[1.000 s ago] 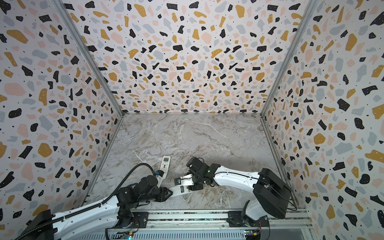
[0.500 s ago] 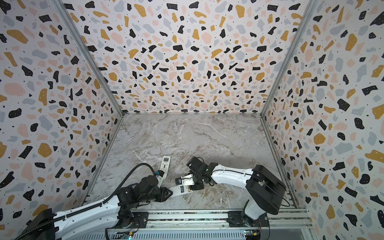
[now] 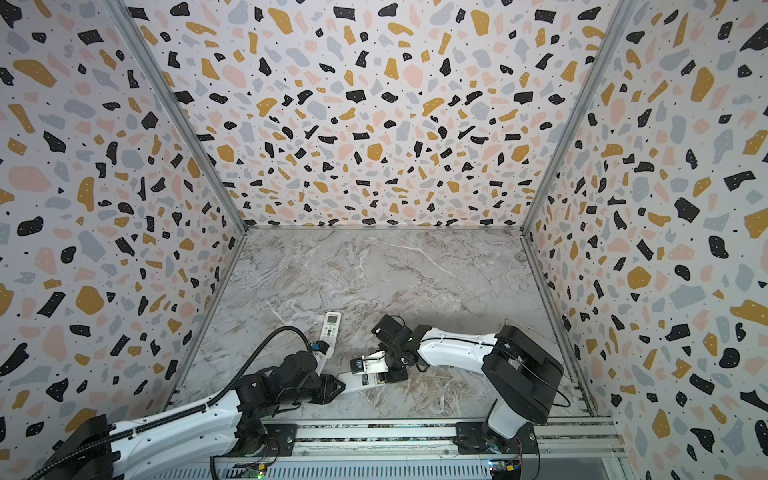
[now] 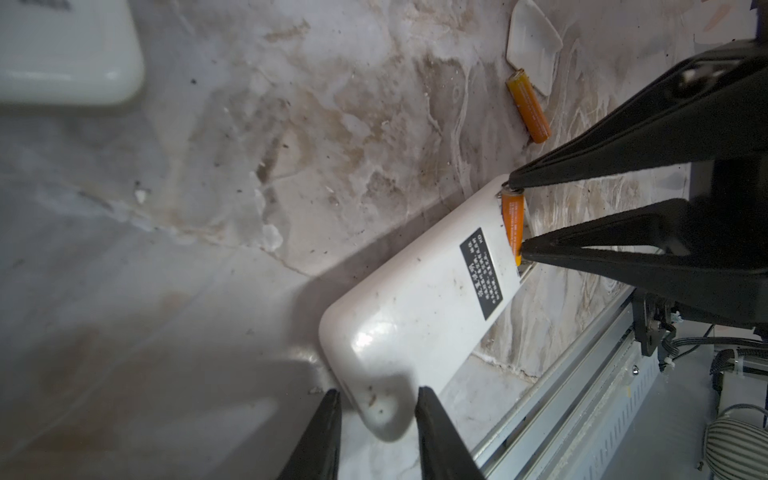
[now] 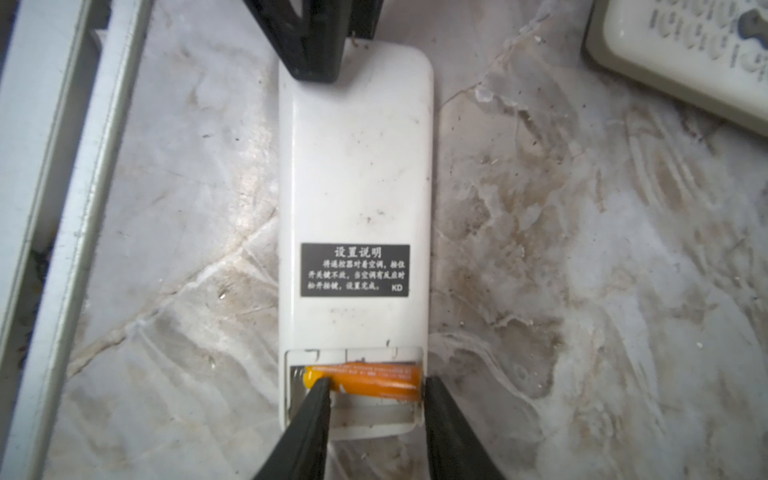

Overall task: Load the batteries into the remote control
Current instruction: 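Press the battery down into the compartment with the right gripper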

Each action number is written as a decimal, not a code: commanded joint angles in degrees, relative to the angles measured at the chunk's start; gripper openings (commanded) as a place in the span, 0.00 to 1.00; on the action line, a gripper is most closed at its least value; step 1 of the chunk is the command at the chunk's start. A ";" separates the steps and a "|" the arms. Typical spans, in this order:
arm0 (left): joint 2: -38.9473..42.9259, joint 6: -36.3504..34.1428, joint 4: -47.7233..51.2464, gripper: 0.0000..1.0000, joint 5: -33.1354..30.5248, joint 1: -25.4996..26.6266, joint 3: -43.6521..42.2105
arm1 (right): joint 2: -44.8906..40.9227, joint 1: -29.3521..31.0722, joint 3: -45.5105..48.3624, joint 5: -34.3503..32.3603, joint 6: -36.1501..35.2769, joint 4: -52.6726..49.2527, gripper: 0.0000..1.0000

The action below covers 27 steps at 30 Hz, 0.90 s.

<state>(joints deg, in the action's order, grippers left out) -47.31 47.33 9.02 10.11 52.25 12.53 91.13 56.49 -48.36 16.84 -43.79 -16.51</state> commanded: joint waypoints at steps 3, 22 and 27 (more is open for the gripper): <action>-0.24 -0.08 -1.63 0.32 0.61 0.23 -0.85 | 0.57 0.46 -1.76 1.28 -0.22 -2.78 0.36; -1.73 0.52 -3.37 0.30 0.70 0.21 -1.94 | 2.57 3.32 -0.77 -2.04 -0.34 -3.70 0.21; -1.73 0.63 -3.53 0.30 0.61 0.15 -2.16 | 3.43 3.84 -0.76 -2.70 -0.51 -3.96 0.17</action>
<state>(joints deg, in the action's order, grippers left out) -48.66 47.64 7.09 10.09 52.25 11.62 91.48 58.57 -49.82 12.64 -44.03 -17.23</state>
